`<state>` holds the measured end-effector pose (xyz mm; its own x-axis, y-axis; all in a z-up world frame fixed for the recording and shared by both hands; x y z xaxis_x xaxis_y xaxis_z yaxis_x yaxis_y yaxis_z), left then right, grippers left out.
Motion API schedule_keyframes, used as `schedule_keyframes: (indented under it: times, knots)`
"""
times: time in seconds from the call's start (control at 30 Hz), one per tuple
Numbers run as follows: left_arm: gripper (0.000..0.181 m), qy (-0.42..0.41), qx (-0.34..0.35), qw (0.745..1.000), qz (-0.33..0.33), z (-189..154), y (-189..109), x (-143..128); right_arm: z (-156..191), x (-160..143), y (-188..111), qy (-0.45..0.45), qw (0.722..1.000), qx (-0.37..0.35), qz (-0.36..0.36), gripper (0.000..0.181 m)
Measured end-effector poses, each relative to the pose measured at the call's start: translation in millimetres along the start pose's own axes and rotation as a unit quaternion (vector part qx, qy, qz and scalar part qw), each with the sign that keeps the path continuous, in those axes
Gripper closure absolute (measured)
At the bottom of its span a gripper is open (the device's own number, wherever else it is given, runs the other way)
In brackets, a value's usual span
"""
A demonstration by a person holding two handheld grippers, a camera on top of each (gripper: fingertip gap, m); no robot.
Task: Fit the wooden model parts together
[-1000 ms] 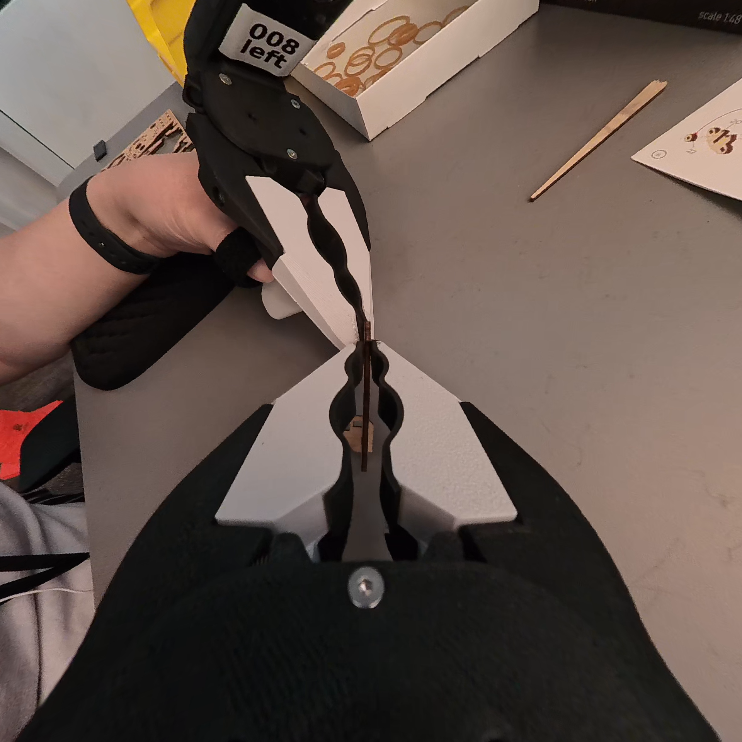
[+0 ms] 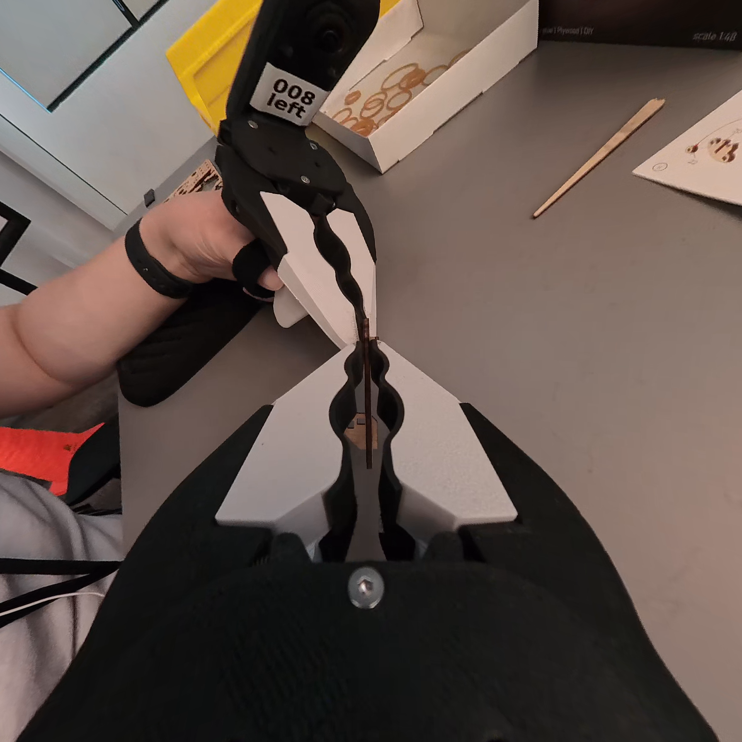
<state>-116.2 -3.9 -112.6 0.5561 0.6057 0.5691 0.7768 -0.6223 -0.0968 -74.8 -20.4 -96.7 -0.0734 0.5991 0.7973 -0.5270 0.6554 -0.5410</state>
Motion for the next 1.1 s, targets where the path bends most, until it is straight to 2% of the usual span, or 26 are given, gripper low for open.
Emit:
schedule_keyframes:
  times: [0.2, 0.37, 0.7, 0.87, 1.1]
  knots:
    - [0.181, 0.0, -0.031, 0.999, -0.028, -7, -2, 6, 3, 9, -5, -0.037, 0.999, -0.018, -0.034, 0.179]
    - [0.181, 0.014, -0.029, 0.999, -0.036, -8, -3, 9, 5, 12, -6, -0.079, 0.994, -0.048, -0.052, 0.179]
    - [0.181, 0.031, -0.049, 0.997, -0.046, -16, -3, 14, 4, 17, -13, -0.005, 0.998, 0.009, -0.065, 0.179]
    - [0.181, 0.037, -0.053, 0.997, -0.043, -19, -3, 14, 6, 18, -14, 0.003, 0.998, 0.02, -0.066, 0.179]
    - [0.181, 0.045, -0.016, 0.998, -0.029, -12, -3, 11, 4, 13, -9, -0.071, 0.995, -0.04, -0.052, 0.178]
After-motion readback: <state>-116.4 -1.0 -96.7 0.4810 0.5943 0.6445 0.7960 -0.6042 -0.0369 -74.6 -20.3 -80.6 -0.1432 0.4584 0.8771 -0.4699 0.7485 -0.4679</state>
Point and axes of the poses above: each gripper's, where its closed fingertips meet, y out along the fingers, x out of its top, z = x × y across the jaws, the point moved 3 cm from there along -y, back along the fingers, and after that the axes turned 15 degrees about -x, right-handed, at the moved point
